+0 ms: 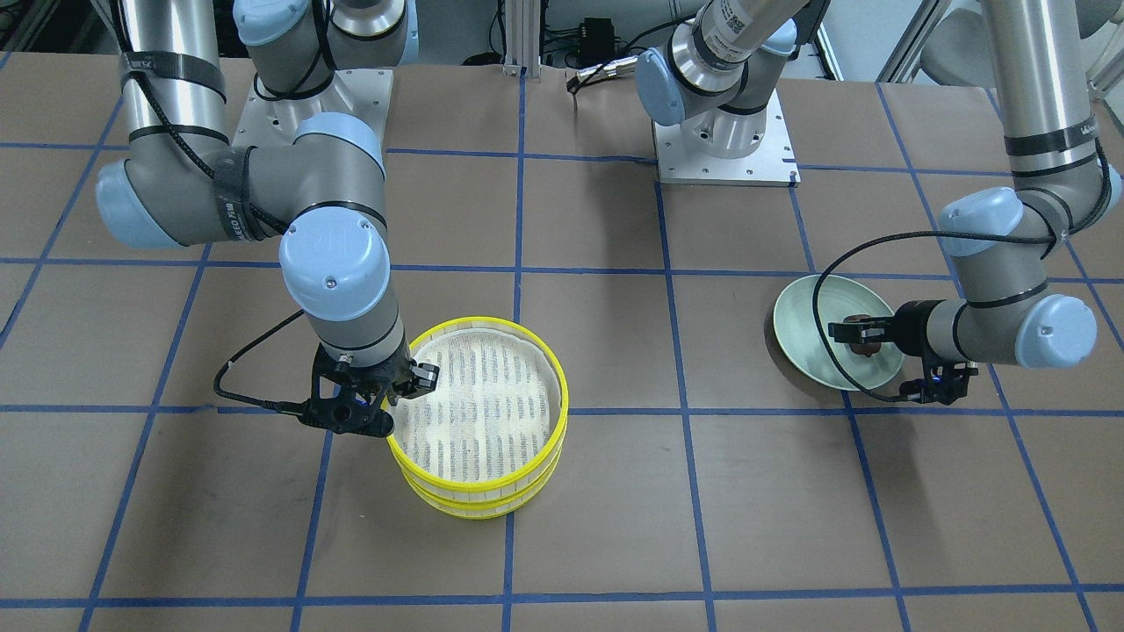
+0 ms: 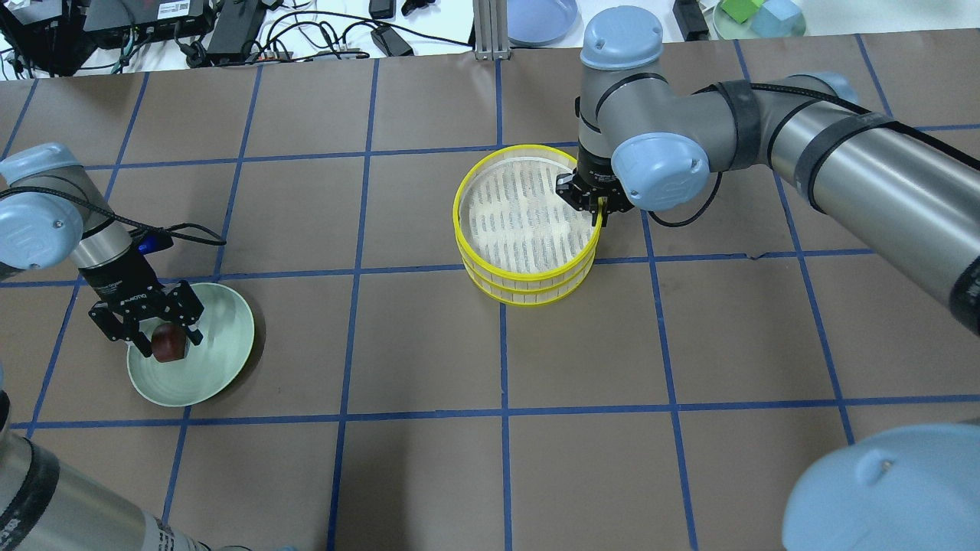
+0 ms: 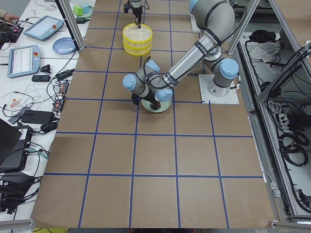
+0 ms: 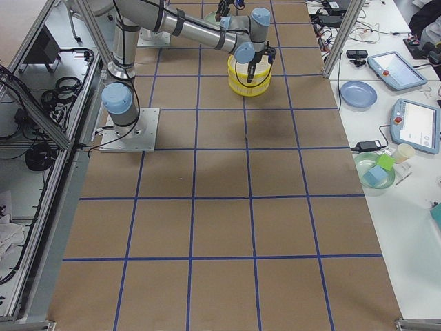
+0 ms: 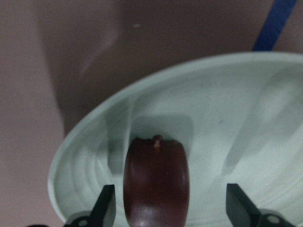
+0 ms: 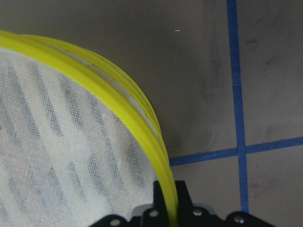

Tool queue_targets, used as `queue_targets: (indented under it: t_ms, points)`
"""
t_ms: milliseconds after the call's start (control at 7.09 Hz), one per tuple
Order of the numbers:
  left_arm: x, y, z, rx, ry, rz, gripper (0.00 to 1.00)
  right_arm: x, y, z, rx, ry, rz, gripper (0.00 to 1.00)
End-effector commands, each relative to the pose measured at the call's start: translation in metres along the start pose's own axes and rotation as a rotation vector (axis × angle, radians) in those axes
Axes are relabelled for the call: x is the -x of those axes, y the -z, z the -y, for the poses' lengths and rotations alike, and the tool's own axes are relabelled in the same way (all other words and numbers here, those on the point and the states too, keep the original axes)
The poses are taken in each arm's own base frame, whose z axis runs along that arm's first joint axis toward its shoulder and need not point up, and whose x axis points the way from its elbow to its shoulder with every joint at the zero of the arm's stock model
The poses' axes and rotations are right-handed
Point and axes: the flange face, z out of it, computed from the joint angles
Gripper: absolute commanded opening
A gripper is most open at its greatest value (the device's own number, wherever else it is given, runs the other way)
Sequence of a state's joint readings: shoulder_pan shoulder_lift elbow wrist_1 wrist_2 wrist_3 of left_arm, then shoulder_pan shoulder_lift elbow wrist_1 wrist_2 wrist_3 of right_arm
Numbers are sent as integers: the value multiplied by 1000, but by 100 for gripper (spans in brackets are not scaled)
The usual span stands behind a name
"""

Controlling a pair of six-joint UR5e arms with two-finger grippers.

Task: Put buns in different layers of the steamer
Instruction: 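Lower the left gripper onto the dark brown bun and grasp it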

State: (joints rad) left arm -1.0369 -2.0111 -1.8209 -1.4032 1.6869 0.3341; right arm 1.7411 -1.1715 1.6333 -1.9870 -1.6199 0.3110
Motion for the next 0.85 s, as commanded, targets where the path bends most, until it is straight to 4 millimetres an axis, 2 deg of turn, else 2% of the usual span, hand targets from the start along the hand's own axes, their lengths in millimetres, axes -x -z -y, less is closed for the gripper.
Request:
queue_targets:
  t_ms: [0, 141, 282, 423, 706]
  points:
    - [0, 5, 2, -38, 11, -79, 0, 0, 2, -2, 9, -3, 0, 11]
    - [10, 11, 0, -61, 11, -101, 0, 0, -3, -5, 48, -5, -3, 7]
    - [8, 22, -4, -86, -11, -89, 0, 0, -5, -5, 55, -4, -5, 7]
    - [0, 49, -9, -130, -18, -62, 0, 0, -7, -5, 60, -10, -5, 5]
    - [-41, 132, -24, -274, -71, -41, 0, 0, -6, -6, 64, -10, -7, 0]
